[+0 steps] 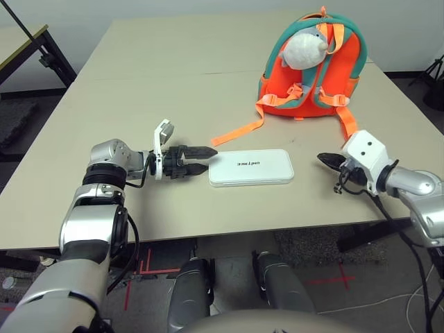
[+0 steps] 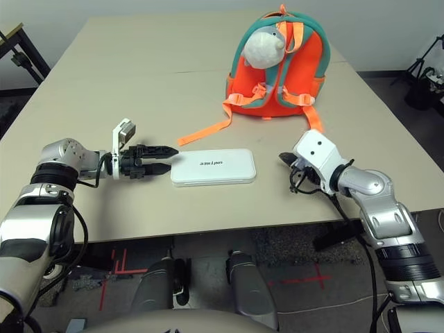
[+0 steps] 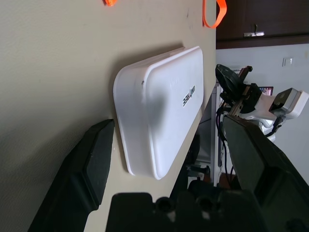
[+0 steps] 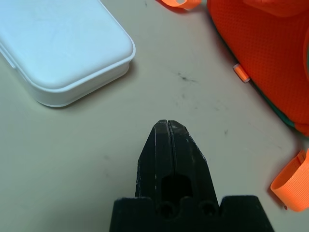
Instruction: Put the pencil case into the backpack and zip it.
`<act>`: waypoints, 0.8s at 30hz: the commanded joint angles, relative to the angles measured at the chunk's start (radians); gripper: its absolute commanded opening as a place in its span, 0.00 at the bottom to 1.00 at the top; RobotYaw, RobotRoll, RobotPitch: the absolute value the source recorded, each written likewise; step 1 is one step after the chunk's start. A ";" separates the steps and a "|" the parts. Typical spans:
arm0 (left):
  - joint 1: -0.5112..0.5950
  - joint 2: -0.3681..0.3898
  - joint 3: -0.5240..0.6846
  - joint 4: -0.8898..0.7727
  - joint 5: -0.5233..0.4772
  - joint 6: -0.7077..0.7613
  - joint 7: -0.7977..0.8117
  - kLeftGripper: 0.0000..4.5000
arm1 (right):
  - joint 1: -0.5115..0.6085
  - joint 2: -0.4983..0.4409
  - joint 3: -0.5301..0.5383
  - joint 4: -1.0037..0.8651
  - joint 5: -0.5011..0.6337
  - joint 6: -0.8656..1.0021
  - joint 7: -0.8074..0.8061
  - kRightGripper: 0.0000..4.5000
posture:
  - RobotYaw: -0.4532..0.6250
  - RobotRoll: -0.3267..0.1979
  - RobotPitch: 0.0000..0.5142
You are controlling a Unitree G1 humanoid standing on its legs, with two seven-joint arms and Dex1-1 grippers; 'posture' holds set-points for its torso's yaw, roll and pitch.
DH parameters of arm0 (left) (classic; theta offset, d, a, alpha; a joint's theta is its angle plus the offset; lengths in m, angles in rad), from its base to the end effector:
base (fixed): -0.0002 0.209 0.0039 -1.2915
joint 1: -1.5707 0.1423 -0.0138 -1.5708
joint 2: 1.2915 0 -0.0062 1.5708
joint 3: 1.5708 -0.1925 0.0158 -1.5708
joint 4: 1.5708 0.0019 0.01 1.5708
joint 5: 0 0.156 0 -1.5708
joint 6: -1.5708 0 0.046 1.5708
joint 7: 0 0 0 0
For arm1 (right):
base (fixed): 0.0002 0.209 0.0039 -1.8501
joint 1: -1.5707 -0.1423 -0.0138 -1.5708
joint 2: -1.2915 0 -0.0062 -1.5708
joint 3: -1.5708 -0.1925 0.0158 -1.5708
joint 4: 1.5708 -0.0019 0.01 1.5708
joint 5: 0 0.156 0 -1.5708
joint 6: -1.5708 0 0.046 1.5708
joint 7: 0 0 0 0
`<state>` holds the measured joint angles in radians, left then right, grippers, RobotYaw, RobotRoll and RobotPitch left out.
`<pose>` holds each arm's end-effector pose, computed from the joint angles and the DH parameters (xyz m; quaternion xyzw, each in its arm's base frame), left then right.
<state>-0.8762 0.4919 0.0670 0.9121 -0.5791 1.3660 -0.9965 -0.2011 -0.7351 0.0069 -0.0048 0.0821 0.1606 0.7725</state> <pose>0.3327 0.2443 0.1033 -0.4163 0.4573 -0.3675 0.6946 0.2565 -0.2720 0.1296 -0.3044 0.0966 0.3326 0.8873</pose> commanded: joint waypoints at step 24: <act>0.062 0.030 -0.040 -0.063 0.041 0.029 0.019 1.00 | -0.093 0.098 0.156 0.022 -0.073 0.027 0.054 0.00 | 0.23 0.62 0.25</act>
<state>-0.8448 0.5187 0.0493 0.8399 -0.5779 1.3898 -1.0101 -0.2901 -0.6444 0.1472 0.0367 0.0120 0.1694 0.8197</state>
